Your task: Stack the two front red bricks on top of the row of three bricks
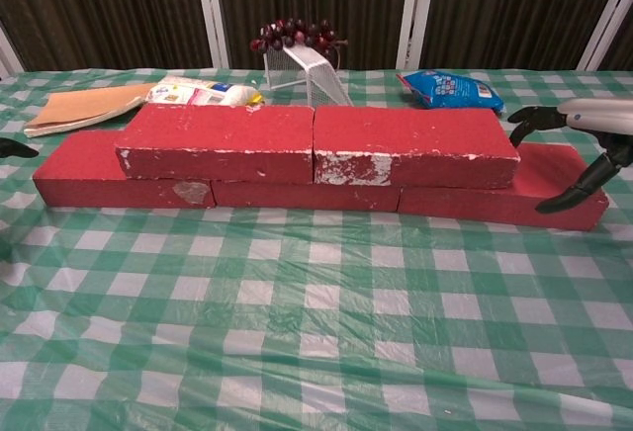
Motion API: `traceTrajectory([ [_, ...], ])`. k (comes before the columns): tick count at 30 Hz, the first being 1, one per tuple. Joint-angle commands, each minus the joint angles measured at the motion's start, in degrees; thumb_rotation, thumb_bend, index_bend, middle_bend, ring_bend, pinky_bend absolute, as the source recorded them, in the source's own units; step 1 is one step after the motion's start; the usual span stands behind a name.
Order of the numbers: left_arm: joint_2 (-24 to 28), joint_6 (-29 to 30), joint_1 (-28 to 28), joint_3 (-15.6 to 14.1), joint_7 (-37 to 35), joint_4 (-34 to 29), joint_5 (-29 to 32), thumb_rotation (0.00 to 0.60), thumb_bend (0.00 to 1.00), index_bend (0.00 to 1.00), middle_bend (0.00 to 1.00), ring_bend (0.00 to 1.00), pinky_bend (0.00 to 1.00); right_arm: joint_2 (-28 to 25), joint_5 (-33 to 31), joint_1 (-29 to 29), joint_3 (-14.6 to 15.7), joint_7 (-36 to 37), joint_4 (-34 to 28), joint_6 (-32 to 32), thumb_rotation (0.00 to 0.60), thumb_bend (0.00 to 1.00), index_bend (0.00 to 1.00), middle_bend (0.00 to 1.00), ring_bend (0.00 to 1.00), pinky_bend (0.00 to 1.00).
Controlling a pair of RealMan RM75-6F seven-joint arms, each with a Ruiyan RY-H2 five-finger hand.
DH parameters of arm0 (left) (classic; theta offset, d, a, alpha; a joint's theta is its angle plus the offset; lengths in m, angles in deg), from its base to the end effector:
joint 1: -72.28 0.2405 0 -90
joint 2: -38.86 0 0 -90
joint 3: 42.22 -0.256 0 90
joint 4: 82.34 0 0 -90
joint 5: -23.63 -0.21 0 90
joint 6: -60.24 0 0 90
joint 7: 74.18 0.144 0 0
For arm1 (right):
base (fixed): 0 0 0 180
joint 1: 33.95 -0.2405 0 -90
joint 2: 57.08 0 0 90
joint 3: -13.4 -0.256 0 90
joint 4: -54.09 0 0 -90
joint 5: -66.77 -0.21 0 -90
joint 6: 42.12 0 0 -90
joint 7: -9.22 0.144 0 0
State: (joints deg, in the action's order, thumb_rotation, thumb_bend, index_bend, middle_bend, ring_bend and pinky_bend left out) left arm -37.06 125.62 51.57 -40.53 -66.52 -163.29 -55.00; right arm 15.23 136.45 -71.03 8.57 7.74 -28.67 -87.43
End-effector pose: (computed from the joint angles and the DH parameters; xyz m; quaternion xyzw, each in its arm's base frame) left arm -0.3047 0.2606 0.0684 -0.7018 -0.3886 -0.2989 0.5169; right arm -0.2496 -0.3407 0.0597 0.7382 -0.4404 0.2783 0.4285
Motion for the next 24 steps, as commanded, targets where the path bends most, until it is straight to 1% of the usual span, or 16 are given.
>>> traceTrajectory([
  [1,0.1,0.3,0.1,0.0,0.0,-0.2,-0.2,0.600,0.26,0.00,0.00,0.00,0.03,-1.0,0.5,0.9,0.3,0.0,-1.0,-1.3,0.520,0.21,0.31,0.08,0.00,0.11],
  [4,0.2,1.0,0.3,-0.1,-0.1,-0.4,-0.7,0.600,0.26,0.00,0.00,0.00,0.03,-2.5,1.8,2.8,0.7,0.5,-2.8,-4.5,0.513,0.21,0.26,0.07,0.00,0.11],
  [5,0.2,1.2,0.3,-0.1,-0.1,-0.4,-0.9,0.600,0.26,0.00,0.00,0.00,0.03,-3.0,2.5,3.7,0.8,0.7,-3.5,-6.1,0.512,0.21,0.22,0.06,0.00,0.11],
  [8,0.1,2.7,0.7,0.0,-0.3,-0.1,-1.8,0.600,0.26,0.00,0.00,0.00,0.03,-4.4,5.9,7.6,1.6,1.5,-6.1,-13.5,0.513,0.21,0.10,0.03,0.00,0.10],
  [9,0.0,3.5,0.8,0.1,-0.3,0.1,-2.1,0.600,0.26,0.00,0.00,0.00,0.03,-5.1,7.0,9.4,2.3,1.0,-7.3,-16.6,0.516,0.21,0.06,0.02,0.00,0.09],
  [11,-0.1,4.6,1.1,0.3,-0.4,0.3,-2.5,0.600,0.27,0.00,0.00,0.00,0.03,-5.5,9.3,12.7,3.2,0.0,-8.6,-22.6,0.525,0.21,0.01,0.00,0.00,0.05],
  [12,-0.1,5.5,1.4,0.5,-0.5,0.3,-2.8,0.600,0.28,0.00,0.00,0.00,0.03,-5.2,10.9,15.1,3.9,-0.5,-8.9,-27.0,0.528,0.21,0.00,0.00,0.00,0.03],
  [15,-0.2,7.4,2.0,0.6,-0.2,0.4,-3.4,0.600,0.28,0.00,0.00,0.00,0.03,-3.5,13.4,20.7,5.2,-2.0,-7.9,-36.2,0.529,0.21,0.00,0.00,0.00,0.01],
  [16,-0.2,7.8,2.2,0.6,-0.1,0.3,-3.5,0.600,0.28,0.00,0.00,0.00,0.03,-2.8,14.1,22.0,5.5,-2.7,-7.0,-38.1,0.529,0.21,0.00,0.00,0.00,0.00],
  [18,-0.1,8.6,2.6,0.7,0.6,0.2,-3.7,0.600,0.28,0.00,0.00,0.00,0.03,-1.4,14.5,24.2,6.3,-4.4,-5.1,-40.7,0.528,0.21,0.00,0.00,0.00,0.00],
  [20,0.0,9.1,2.8,0.8,1.1,-0.2,-3.7,0.600,0.28,0.00,0.00,0.00,0.03,-1.8,15.2,24.9,6.9,-6.3,-5.4,-40.9,0.528,0.21,0.00,0.00,0.00,0.00],
  [24,0.1,9.5,3.1,1.0,2.4,-0.9,-3.2,0.600,0.29,0.00,0.00,0.00,0.03,-2.0,16.3,26.3,6.0,-7.2,-6.0,-43.4,0.527,0.21,0.00,0.00,0.00,0.00],
])
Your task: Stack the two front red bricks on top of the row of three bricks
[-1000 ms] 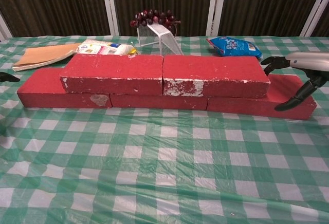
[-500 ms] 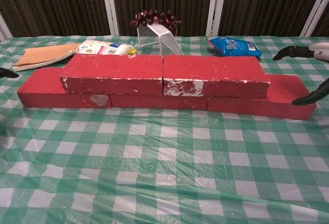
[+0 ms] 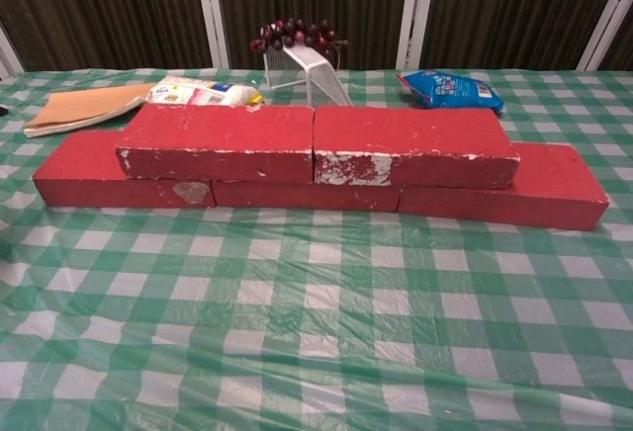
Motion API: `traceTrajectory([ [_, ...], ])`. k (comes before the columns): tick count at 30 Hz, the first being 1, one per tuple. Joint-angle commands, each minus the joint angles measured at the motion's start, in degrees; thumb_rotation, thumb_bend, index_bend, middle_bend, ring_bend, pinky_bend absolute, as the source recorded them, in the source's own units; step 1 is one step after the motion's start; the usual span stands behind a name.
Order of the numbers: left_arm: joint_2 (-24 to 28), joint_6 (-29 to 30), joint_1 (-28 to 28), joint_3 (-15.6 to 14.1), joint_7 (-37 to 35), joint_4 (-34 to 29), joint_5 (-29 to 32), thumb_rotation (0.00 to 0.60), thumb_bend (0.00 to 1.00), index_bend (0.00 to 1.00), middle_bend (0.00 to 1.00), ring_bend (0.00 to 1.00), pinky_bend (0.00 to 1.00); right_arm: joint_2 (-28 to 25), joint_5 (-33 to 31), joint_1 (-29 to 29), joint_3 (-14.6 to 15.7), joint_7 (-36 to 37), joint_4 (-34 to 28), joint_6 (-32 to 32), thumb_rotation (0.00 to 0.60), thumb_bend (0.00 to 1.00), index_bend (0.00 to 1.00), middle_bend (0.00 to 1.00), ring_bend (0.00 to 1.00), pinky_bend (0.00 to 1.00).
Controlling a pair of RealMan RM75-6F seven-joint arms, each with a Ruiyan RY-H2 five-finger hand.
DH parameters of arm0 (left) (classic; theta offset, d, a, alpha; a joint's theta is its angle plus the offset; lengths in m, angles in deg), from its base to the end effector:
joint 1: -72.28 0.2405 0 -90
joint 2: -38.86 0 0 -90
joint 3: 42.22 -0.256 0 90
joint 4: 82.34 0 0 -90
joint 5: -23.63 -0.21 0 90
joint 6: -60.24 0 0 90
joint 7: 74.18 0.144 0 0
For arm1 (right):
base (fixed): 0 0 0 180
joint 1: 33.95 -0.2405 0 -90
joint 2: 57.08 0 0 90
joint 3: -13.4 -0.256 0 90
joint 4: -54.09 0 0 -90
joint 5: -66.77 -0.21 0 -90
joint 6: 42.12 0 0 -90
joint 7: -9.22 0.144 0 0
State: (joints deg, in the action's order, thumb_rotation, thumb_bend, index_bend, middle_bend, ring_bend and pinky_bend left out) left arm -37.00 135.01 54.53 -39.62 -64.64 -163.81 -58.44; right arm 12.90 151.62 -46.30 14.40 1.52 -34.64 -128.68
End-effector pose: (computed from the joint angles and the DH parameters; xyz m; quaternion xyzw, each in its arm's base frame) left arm -0.2975 0.2511 0.0880 -0.6787 -0.3373 -0.3429 0.5550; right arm -0.2953 -0.2073 0.1268 0.6394 -0.3331 0.3822 0.5780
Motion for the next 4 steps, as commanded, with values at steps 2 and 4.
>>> traceTrajectory([
  [2,0.2,0.2,0.3,0.1,0.8,-0.8,0.2,0.600,0.29,0.00,0.00,0.00,0.03,0.2,1.1,1.8,0.0,-1.0,-0.2,-2.0,0.527,0.21,0.00,0.00,0.00,0.00],
  [4,0.3,0.4,0.3,0.1,1.0,-1.0,0.0,0.600,0.30,0.00,0.00,0.00,0.03,0.1,1.3,1.9,-0.2,-0.9,-0.3,-1.7,0.527,0.21,0.00,0.00,0.00,0.00],
])
